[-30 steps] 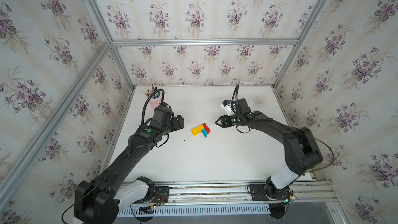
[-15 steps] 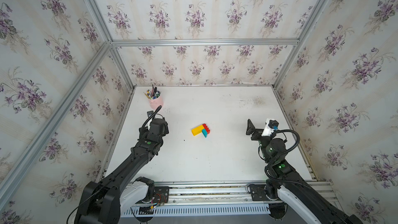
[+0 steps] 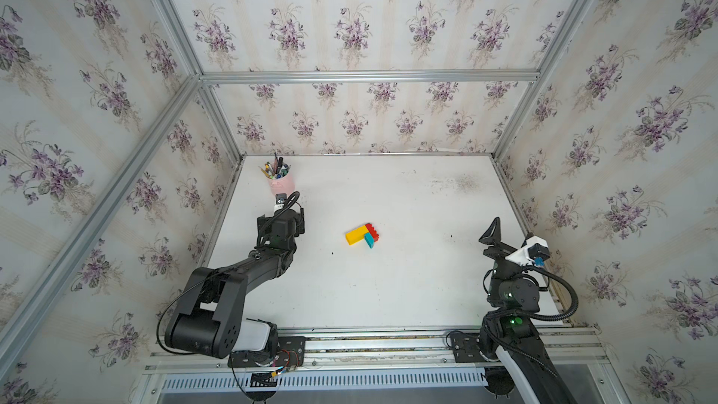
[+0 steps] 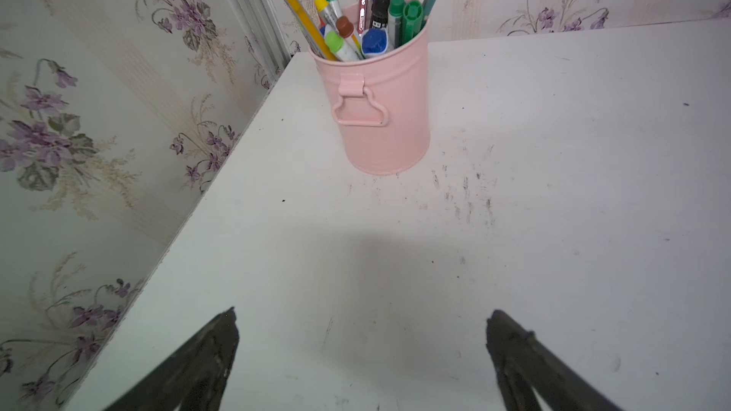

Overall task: Assemble the letter r with lego
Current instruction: Reset both arms

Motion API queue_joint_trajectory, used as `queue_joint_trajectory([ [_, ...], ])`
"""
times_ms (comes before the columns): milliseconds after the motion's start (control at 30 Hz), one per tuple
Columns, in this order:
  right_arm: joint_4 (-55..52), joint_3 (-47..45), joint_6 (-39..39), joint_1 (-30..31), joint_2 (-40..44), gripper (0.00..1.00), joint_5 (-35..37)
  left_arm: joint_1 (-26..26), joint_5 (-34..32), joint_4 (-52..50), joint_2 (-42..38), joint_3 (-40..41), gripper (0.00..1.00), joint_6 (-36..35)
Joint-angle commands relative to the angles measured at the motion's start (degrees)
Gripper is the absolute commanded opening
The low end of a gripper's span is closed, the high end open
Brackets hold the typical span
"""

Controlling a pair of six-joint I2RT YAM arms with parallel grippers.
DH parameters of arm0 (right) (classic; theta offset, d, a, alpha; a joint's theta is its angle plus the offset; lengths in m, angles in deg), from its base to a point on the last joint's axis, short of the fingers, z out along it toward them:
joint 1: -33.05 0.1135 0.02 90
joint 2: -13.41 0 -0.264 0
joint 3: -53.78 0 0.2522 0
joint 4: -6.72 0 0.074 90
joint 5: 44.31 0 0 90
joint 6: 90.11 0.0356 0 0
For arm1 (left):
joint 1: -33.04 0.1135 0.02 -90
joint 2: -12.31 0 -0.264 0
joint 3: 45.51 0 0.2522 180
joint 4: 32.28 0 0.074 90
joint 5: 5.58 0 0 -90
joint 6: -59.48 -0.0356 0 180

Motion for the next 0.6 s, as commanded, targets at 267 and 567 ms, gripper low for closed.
queue_joint_trajectory([
  [267,-1.9,-9.0,-1.0,-0.4,1.8,1.00,-4.1,4.4,12.4,4.2,0.7,0.2,1.00,1.8],
  [567,12.9,9.9,-6.9,-1.4,-41.3,1.00,-14.0,4.4,13.7,8.6,1.8,2.3,1.00,1.3],
])
